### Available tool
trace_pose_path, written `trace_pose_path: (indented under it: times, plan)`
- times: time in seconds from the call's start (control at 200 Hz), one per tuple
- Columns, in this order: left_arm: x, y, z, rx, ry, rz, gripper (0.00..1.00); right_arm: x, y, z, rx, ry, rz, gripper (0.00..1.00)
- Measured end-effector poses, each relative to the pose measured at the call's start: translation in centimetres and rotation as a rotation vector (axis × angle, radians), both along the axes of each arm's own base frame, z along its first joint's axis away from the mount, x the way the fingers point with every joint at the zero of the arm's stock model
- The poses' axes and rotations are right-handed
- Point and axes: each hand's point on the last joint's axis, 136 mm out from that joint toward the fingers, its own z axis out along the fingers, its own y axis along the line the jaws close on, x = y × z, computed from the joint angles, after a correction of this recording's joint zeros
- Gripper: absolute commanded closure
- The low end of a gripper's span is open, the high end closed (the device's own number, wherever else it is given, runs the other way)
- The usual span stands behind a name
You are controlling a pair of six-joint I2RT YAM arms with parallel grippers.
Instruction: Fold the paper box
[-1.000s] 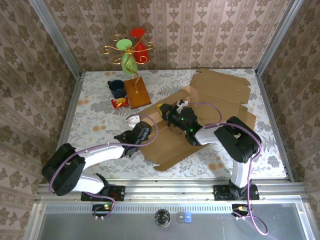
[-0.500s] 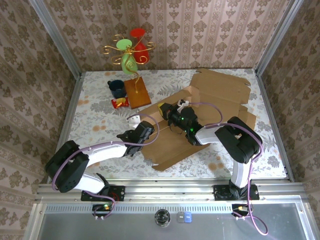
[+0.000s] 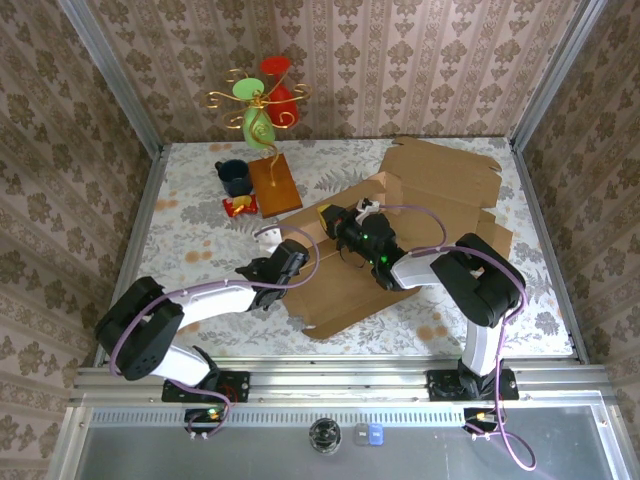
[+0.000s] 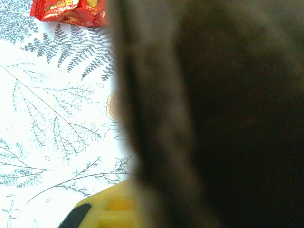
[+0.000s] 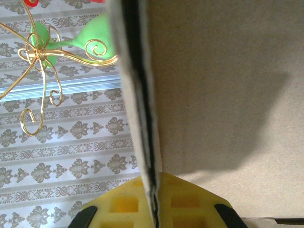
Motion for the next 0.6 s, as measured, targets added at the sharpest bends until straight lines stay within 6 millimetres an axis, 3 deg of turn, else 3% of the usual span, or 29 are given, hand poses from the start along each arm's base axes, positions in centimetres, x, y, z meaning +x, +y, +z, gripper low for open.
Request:
trace_pose_path:
  times: [0.29, 0.36, 0.48, 0.6]
  plan:
    - [0.1, 0.1, 0.1, 0.024, 0.017, 0.007, 1.0, 0.1, -0.1, 0.0, -0.01, 0.014, -0.008, 1.0]
    - [0.1, 0.1, 0.2, 0.03, 0.022, 0.007, 1.0, 0.1, -0.2, 0.2, -0.02, 0.026, -0.009, 0.87]
    - [0.1, 0.3, 0.3, 0.037, 0.037, 0.002, 1.0, -0.4, -0.1, 0.2, -0.074, 0.069, 0.022, 0.51]
    - [0.2, 0.8, 0.9, 0.023, 0.039, -0.01, 1.0, -0.8, -0.8, 1.6, -0.162, 0.101, 0.052, 0.31]
